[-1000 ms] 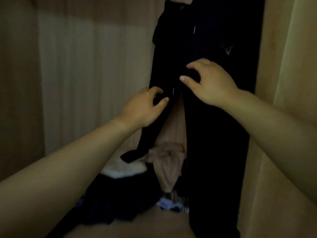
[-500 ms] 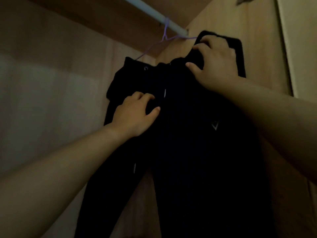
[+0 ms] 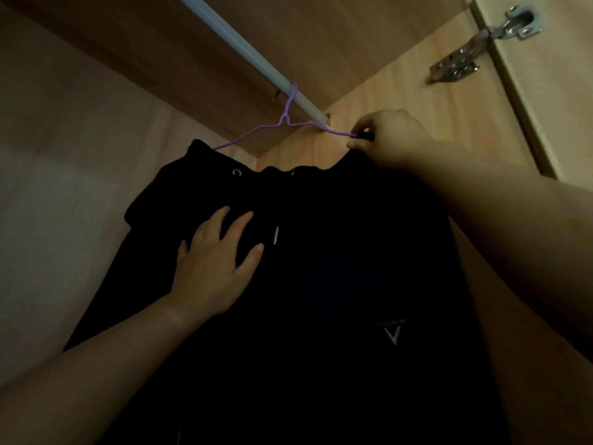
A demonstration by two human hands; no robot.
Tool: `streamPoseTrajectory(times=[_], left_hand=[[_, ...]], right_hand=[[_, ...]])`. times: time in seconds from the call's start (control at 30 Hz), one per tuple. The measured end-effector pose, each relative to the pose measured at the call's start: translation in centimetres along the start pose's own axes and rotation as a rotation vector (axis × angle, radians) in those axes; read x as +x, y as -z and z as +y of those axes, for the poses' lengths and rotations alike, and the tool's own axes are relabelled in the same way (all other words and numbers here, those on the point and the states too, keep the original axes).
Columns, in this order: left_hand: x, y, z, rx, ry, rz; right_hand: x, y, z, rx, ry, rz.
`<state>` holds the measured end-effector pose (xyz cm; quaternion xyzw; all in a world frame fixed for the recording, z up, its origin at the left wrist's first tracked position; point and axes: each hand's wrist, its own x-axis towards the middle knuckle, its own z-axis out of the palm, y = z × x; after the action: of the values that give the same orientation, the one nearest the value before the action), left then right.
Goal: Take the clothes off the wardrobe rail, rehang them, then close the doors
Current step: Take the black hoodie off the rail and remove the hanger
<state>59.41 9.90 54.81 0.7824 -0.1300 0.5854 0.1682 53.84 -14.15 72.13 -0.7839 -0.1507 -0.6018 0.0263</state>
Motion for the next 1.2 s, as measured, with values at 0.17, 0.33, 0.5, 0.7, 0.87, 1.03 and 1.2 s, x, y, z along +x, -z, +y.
streamPoseTrajectory(times=[0.17, 0.33, 0.5, 0.7, 0.87, 1.03, 1.2], left_hand=[[-0.7, -0.6, -0.5, -0.074, 0.012, 0.015], [0.3, 0.6, 0.5, -0.181, 0.012, -0.008], [2.4, 2.0, 1.1, -0.060, -0.011, 0.028], [0.9, 4.4, 1.4, 0.009, 0.015, 0.124], [-4.6, 7.9, 0.8, 0.110, -0.048, 0.265], [-10.6, 11.6, -0.8, 0.360, 0.002, 0.256], [-18.3, 14.0, -1.3, 0.520, -0.039, -0.016]], right_hand=[[0.2, -1.1, 0.1, 0.149, 0.004, 0.179], [0.2, -0.9, 0.4, 0.262, 0.008, 0.273], [2.4, 1.0, 0.3, 0.295, -0.076, 0.322], [-1.7, -0.3, 0.0, 0.389, -0.100, 0.337], [-9.5, -2.5, -2.1, 0.530, -0.128, 0.305], [-18.1, -5.2, -4.7, 0.749, -0.117, 0.250], [-27.1, -6.9, -6.2, 0.931, -0.100, 0.146]])
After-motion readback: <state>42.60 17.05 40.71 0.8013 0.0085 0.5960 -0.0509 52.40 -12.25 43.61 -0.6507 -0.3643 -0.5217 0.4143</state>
